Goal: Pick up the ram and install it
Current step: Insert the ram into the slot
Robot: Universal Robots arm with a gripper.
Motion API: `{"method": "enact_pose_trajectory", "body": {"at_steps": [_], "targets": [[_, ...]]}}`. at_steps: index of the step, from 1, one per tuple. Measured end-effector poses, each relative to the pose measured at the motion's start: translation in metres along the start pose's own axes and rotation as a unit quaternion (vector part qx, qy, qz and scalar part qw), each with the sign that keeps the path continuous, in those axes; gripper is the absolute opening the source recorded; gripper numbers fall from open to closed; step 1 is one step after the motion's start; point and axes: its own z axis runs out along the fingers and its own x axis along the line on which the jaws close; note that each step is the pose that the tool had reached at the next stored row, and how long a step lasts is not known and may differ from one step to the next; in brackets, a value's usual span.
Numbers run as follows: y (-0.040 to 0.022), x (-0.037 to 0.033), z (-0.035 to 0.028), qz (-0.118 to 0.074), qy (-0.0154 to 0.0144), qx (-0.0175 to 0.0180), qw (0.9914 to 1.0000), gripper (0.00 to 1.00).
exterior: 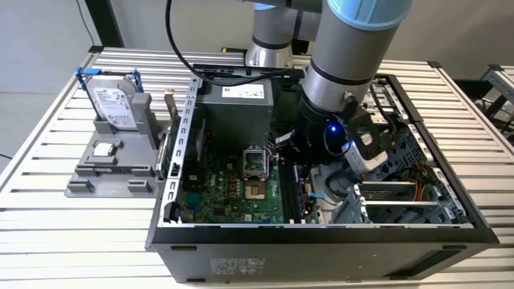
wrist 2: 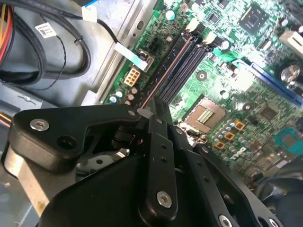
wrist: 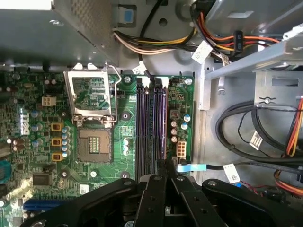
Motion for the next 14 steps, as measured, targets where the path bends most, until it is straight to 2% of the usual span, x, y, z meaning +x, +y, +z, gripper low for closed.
{"method": "enact_pose_trajectory", "body": {"at_steps": [3, 5, 11, 14], "targets": [[0.0, 0.0, 0.0, -0.028, 0.0001, -0.0002, 0.99961, 0.0], [0.0, 0.0, 0.0, -0.046, 0.0002, -0.0004, 0.99893, 0.0], [0.0, 0.0, 0.0, -0.093, 0.0005, -0.0007, 0.99568, 0.0], [0.0001, 0.0, 0.0, -0.112, 0.0006, -0.0008, 0.99366, 0.0]]}}
